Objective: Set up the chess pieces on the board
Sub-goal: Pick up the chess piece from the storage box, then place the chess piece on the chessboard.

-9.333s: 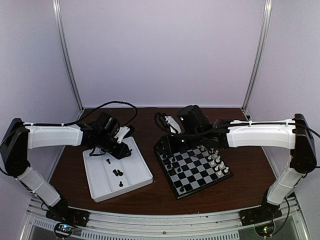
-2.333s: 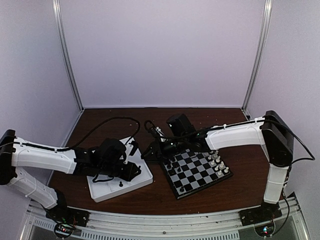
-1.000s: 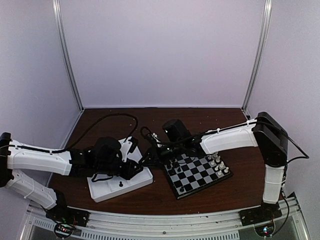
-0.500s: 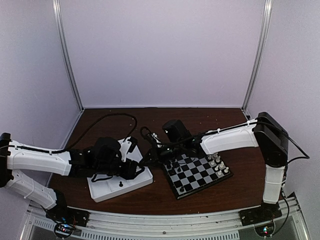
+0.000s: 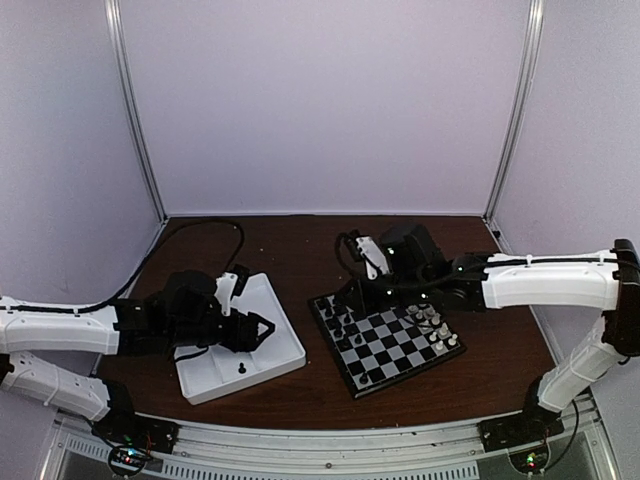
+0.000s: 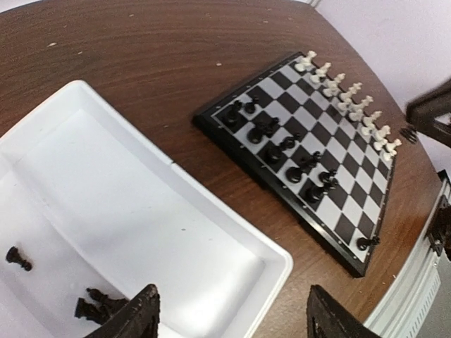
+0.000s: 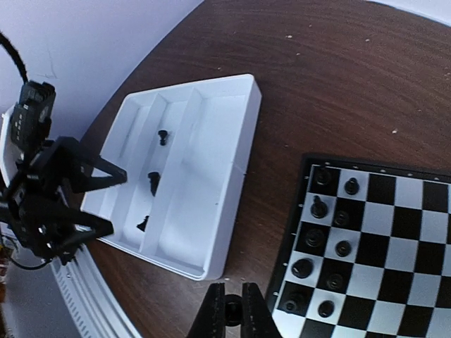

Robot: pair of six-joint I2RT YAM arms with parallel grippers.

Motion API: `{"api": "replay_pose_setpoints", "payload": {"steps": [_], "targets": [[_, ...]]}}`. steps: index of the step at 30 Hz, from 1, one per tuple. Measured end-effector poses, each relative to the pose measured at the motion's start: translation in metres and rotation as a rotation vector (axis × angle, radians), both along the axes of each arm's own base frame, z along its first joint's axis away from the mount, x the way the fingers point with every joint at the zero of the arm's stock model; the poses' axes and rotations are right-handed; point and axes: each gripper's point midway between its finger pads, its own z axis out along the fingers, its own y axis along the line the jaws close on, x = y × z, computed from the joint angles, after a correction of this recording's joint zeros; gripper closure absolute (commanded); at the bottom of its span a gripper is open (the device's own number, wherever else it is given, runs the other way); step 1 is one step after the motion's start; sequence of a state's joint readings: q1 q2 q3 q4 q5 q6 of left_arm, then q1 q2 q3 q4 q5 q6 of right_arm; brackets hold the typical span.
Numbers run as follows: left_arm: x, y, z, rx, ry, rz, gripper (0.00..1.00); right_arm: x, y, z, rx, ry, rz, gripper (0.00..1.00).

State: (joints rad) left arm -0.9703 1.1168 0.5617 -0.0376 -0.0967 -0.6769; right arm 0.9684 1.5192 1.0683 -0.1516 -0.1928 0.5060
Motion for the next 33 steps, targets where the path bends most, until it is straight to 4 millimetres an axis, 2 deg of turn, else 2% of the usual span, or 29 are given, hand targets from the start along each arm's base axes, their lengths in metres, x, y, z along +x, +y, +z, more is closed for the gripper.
{"api": "replay_pose_setpoints", "payload": {"steps": [2,3,8,11,20,27,33], "targets": [[0.01,0.013,-0.004,0.038,0.027,0.047,0.3,-0.004,-0.018,-0.01,-0.049,-0.065,-0.027,1.0],[0.016,0.02,-0.005,0.053,0.039,0.073,0.3,-0.007,-0.03,-0.022,-0.088,-0.097,-0.041,1.0],[0.034,0.043,-0.001,0.085,0.066,0.157,0.29,-0.017,-0.056,-0.073,-0.215,-0.147,-0.045,1.0],[0.036,0.053,0.0,0.106,0.077,0.185,0.28,-0.018,-0.064,-0.091,-0.244,-0.171,-0.057,0.99],[0.032,0.066,-0.006,0.157,0.103,0.196,0.27,-0.008,-0.053,-0.104,-0.22,-0.227,-0.082,0.99],[0.03,0.067,-0.009,0.177,0.113,0.188,0.27,-0.014,-0.05,-0.117,-0.217,-0.237,-0.076,0.99],[0.034,0.062,-0.002,0.173,0.102,0.179,0.27,-0.018,-0.053,-0.124,-0.215,-0.233,-0.083,0.98]]}}
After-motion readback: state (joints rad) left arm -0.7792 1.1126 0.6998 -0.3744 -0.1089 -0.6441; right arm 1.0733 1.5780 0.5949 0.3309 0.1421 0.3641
